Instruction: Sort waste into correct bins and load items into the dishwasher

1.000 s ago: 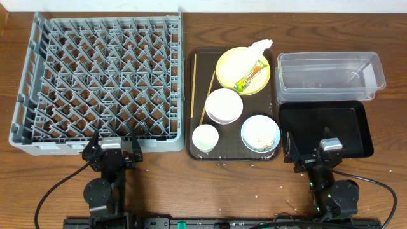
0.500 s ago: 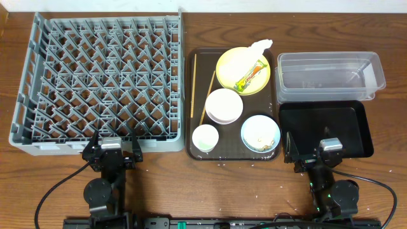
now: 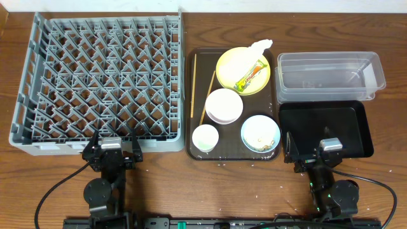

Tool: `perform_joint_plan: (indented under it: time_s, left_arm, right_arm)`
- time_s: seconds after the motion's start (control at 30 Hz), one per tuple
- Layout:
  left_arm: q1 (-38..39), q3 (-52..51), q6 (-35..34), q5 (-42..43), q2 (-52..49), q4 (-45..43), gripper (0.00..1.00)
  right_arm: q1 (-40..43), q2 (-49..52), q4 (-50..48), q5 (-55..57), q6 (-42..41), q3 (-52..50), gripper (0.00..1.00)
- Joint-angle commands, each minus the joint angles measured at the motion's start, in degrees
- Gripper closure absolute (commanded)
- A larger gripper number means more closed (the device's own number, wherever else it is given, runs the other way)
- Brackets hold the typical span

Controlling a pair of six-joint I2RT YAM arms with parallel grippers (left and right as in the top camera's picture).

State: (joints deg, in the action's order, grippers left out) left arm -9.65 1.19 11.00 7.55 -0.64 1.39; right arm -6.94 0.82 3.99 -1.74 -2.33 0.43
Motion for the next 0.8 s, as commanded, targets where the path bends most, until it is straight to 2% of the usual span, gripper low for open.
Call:
perform_joint_plan:
  time_s: [0.0,0.5,0.77]
  left_arm:
    - [-0.31,-0.96,0.76,0.81,0.31,1.9,0.06]
    - [-0.31,-0.96,0.74,0.83,0.31,1.51,0.06]
    - [-0.31,-0.17,0.72,0.81,0.31,-2.14,0.06]
  right_arm:
    - [-0.63,-0.44,0.07,0.17,0.26,-0.11,0.01]
    - [-0.63,-0.44,-2.89,0.24,0.31,-0.11,0.01]
    - [-0.63,-0.44,-6.1,0.24,0.31,-0.11,0.01]
